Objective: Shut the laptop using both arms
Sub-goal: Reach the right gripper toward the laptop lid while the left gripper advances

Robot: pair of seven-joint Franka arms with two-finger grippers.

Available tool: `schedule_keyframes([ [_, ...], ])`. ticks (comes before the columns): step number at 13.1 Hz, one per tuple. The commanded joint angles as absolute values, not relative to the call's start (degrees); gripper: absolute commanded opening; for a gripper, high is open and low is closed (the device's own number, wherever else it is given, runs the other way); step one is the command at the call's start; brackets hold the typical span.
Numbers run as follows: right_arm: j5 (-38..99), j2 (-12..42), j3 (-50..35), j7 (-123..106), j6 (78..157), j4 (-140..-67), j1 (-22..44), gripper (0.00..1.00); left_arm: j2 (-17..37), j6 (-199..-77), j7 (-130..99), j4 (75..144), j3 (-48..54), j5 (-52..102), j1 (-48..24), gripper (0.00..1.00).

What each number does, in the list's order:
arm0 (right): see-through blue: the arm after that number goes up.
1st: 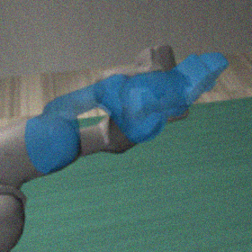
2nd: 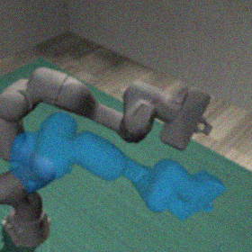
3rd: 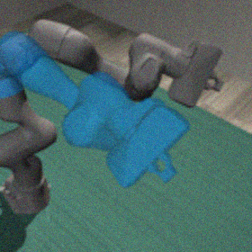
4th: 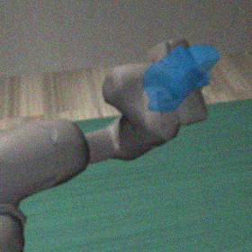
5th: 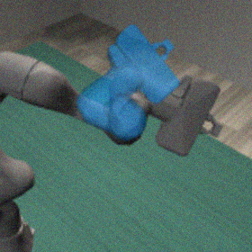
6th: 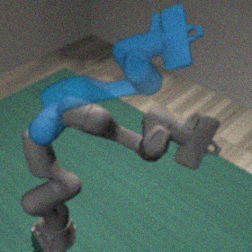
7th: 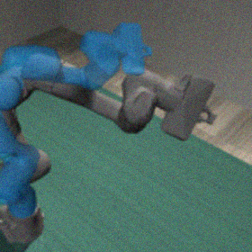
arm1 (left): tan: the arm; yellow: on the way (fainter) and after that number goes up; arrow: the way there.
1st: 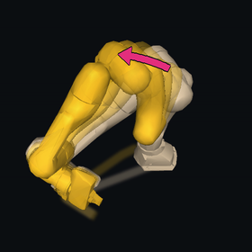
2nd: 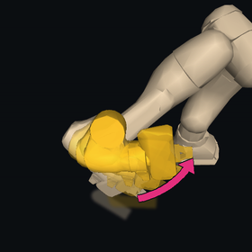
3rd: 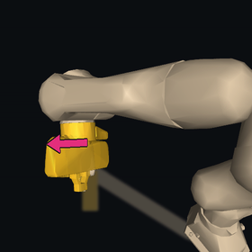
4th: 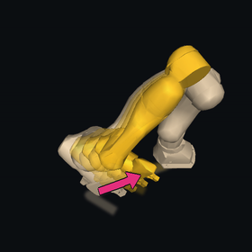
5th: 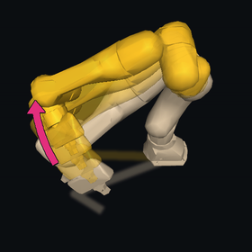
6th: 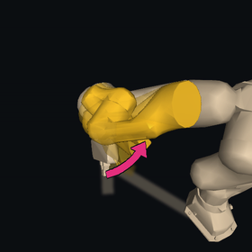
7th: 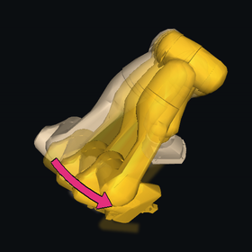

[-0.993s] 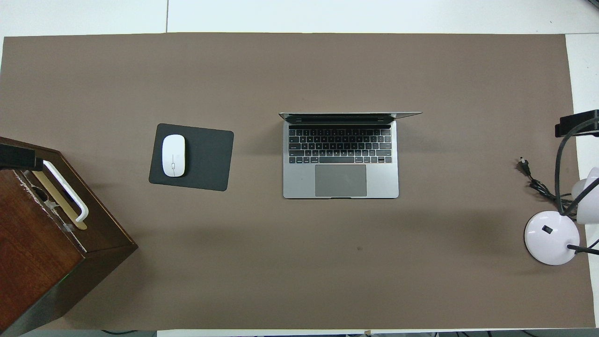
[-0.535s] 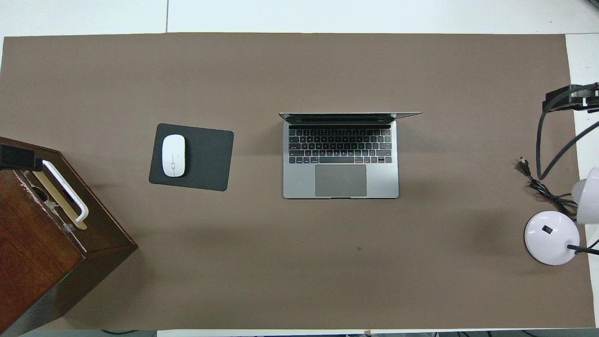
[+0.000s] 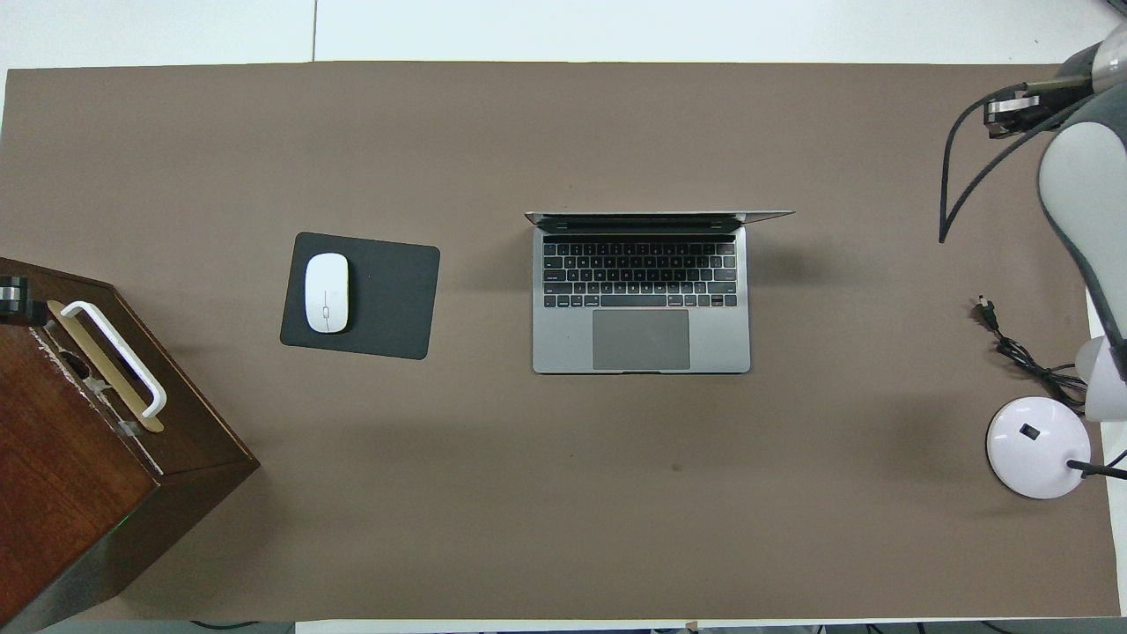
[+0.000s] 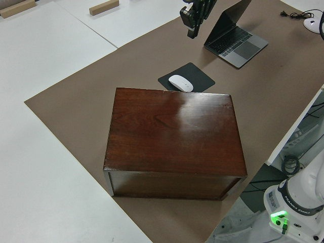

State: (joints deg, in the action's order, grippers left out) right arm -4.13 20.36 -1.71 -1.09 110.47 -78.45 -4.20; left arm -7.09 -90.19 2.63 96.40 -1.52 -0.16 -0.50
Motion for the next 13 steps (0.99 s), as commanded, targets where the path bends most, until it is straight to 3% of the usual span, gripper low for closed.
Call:
schedule_keyframes([
  [1,-5.27,25.47,-2.02,-0.09,113.54,-74.36,-2.99,0.0,-8.43,-92.36,2.64,98.69,-1.76,2.36,-0.79,0.0],
  [7,-5.19,34.18,-1.93,5.62,117.15,-66.89,1.31,0.0,-13.88,-106.76,2.02,111.78,-1.58,6.42,-5.88,0.0],
  [13,-5.8,35.6,-1.93,14.22,117.33,-65.92,6.41,0.0,-19.59,-131.0,-1.21,130.05,-1.58,10.99,-16.15,0.0],
])
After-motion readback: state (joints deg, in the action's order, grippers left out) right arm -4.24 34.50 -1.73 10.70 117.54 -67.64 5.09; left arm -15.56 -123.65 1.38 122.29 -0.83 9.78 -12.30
